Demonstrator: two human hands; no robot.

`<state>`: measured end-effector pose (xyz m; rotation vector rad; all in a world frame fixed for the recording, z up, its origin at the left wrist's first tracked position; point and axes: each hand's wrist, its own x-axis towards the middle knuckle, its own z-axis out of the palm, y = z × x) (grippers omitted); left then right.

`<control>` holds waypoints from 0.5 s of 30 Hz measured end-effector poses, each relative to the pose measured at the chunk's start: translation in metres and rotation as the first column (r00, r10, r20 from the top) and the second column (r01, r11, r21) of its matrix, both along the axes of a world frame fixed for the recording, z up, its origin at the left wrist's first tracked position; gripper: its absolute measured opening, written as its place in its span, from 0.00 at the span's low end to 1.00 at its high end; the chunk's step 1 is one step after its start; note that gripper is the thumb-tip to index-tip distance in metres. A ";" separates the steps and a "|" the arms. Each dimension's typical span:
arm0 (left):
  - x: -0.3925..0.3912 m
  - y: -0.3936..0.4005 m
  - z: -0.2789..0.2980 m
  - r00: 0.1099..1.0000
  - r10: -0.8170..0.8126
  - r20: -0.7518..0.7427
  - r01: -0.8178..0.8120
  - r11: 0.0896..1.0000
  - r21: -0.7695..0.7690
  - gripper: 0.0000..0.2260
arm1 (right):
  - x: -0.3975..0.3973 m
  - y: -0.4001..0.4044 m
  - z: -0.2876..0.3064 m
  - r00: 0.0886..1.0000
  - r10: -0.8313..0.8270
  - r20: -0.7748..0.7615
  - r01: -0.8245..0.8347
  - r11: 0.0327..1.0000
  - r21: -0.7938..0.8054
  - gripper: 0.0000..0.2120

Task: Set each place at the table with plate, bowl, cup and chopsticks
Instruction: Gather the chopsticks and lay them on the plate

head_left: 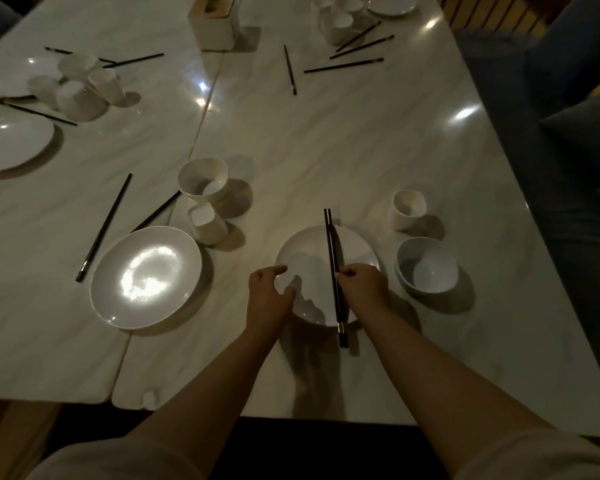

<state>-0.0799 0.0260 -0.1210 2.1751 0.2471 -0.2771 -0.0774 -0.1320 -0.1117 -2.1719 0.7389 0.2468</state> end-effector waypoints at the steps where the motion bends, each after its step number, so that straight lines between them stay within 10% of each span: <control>1: 0.001 0.000 -0.001 1.000 0.000 0.001 0.000 1.000 0.000 0.18 | -0.001 0.001 0.001 1.000 0.004 0.006 -0.005 1.000 0.016 0.09; 15: 0.002 0.002 0.001 1.000 0.001 -0.018 -0.001 1.000 0.000 0.20 | 0.004 0.015 0.002 0.999 0.029 -0.025 -0.026 0.995 0.092 0.12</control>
